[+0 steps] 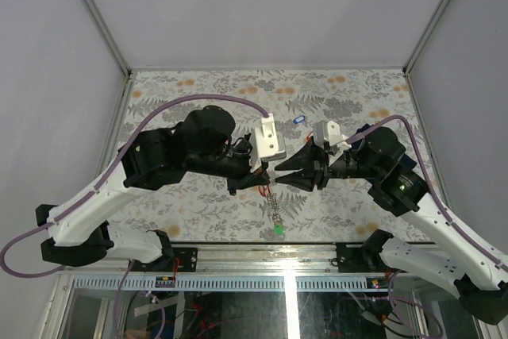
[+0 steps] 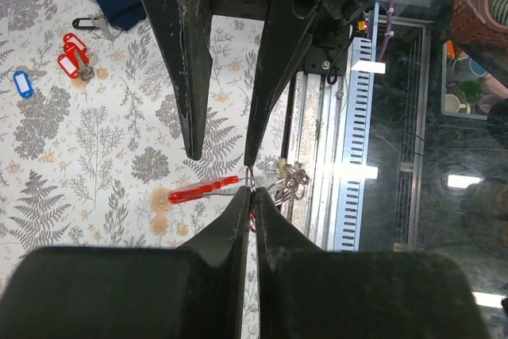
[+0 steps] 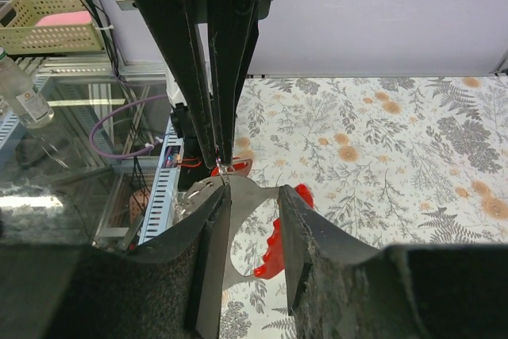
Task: Put the keys on the keyring
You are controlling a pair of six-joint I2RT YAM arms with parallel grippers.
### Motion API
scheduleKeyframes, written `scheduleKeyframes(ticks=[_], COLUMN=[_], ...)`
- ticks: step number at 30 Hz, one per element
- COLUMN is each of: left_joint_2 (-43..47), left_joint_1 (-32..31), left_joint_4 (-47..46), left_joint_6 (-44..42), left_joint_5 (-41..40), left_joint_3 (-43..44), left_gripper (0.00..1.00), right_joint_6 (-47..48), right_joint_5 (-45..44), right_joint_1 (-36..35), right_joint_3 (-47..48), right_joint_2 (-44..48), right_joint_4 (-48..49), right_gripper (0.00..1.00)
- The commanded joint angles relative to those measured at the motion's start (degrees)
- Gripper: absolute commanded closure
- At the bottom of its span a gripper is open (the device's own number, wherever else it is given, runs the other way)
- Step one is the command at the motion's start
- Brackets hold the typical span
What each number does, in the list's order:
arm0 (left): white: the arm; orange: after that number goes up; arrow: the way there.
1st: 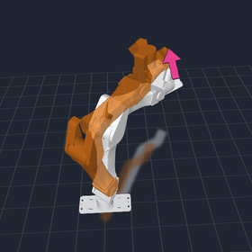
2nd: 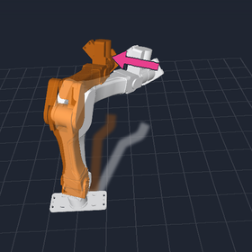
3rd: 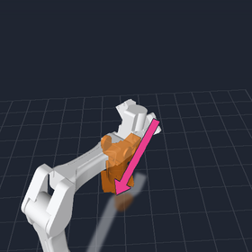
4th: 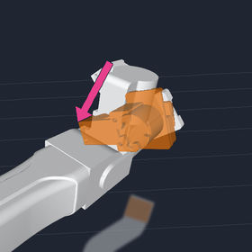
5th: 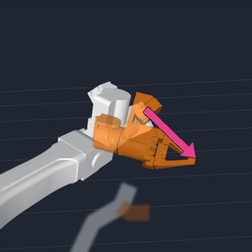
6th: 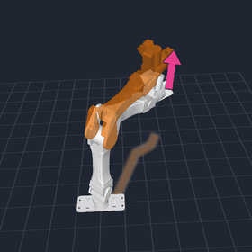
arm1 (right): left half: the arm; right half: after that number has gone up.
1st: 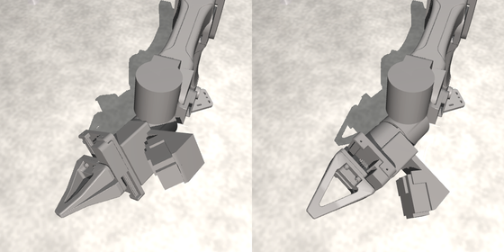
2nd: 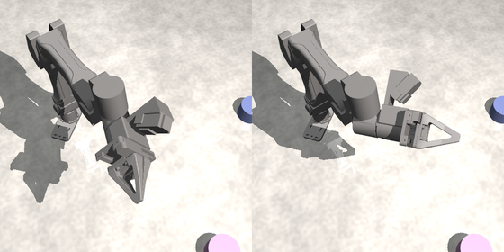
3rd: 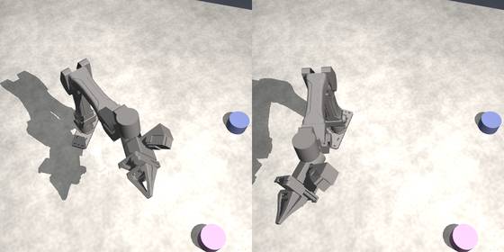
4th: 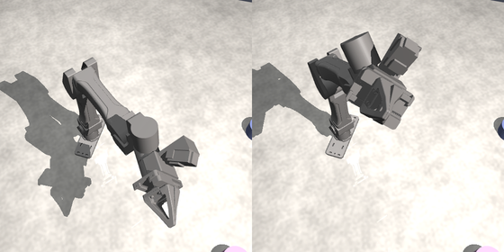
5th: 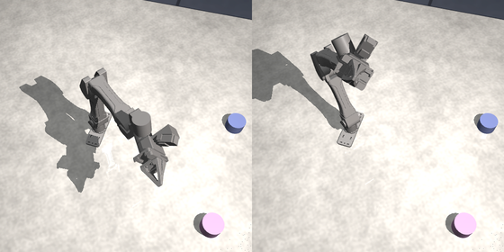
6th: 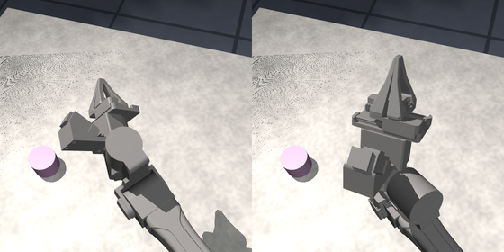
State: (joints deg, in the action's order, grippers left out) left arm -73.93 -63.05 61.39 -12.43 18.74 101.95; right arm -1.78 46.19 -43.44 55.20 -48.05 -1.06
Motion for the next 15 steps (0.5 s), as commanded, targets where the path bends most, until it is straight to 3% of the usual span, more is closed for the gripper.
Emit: scheduleKeyframes(ticks=[1, 8, 15], left_joint_2=[-0.29, -0.25, -0.25], left_joint_1=[-0.62, -0.75, -0.68], left_joint_4=[-0.22, -0.12, -0.11], left_joint_6=[-0.68, -0.60, -0.60], left_joint_5=[-1.49, -2.47, -2.98], left_joint_3=[2.74, 2.80, 2.72], left_gripper=[1.00, 1.00, 1.00], right_joint_6=[-2.62, -3.36, -1.54], right_joint_5=[2.78, 6.08, 3.46], right_joint_1=[0.11, 0.12, 0.16], right_joint_3=[0.14, -0.47, -1.09], right_joint_2=[-0.99, -1.65, 0.58], right_joint_4=[6.35, 7.72, 6.96], right_gripper=[0.64, 0.64, 0.64])
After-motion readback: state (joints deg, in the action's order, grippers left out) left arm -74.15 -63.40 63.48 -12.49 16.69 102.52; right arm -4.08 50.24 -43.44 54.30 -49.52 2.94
